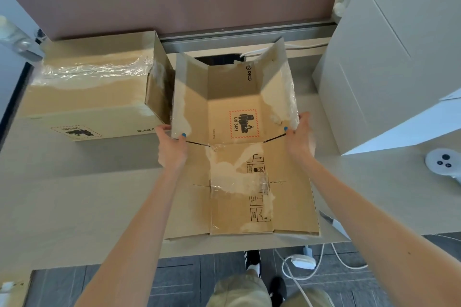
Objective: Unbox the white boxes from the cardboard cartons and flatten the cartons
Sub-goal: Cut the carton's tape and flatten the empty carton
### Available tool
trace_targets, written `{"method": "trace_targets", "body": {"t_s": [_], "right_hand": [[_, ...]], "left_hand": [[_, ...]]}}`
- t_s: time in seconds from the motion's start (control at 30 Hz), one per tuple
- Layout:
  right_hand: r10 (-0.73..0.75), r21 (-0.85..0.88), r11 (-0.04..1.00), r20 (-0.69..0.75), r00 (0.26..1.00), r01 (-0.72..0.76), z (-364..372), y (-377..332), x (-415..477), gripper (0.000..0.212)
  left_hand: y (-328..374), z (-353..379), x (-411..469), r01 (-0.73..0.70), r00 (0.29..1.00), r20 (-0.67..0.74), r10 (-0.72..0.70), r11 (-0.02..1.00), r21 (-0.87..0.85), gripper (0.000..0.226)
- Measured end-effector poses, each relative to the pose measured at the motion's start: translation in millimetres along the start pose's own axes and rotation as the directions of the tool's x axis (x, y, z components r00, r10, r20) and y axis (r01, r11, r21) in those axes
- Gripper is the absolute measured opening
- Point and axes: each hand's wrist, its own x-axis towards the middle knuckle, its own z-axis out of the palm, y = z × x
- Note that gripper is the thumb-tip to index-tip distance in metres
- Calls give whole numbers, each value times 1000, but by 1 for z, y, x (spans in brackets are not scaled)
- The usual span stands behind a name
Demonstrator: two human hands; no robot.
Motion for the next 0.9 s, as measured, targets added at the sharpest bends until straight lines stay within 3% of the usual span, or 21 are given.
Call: {"method": "trace_targets", "body": {"t_s": [0.57,0.9], "right_hand": [[-181,136,972,-95,979,193,-52,-19,-139,27],[-390,270,871,-130,912,411,-70,-60,-226,25]], "left_hand": [[-21,-94,-113,-283,948,-225,225,919,-276,31],[-35,-202,-171,-435,872,-401,281,821,-370,30]]}}
